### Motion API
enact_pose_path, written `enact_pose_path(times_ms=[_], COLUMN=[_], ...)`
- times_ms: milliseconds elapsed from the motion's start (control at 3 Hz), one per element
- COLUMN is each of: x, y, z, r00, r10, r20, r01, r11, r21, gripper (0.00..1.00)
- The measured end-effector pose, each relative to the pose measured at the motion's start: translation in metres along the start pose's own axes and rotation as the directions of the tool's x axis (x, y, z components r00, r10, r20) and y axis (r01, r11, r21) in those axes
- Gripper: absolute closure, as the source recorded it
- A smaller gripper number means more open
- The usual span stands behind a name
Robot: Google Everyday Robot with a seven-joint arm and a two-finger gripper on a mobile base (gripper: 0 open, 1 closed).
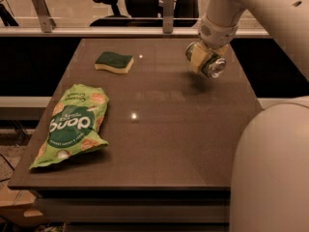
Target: Place green can upright
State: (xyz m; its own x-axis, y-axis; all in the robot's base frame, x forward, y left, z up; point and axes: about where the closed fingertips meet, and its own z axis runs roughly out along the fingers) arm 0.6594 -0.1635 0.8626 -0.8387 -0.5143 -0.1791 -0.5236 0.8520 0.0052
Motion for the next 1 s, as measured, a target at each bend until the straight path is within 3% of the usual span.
enact_pose_path(times_ms=[667,1000], x=[0.009,0.01], y=[-0.013,-0.017], z=[-0.053,-0.082], r00=[0.993,0.978], r10=[0.005,-0.018], r20=[0.12,0.209], r01=[-0.012,0.002], r11=[0.9982,0.997], r21=[0.058,0.077], gripper=[1.0,1.0])
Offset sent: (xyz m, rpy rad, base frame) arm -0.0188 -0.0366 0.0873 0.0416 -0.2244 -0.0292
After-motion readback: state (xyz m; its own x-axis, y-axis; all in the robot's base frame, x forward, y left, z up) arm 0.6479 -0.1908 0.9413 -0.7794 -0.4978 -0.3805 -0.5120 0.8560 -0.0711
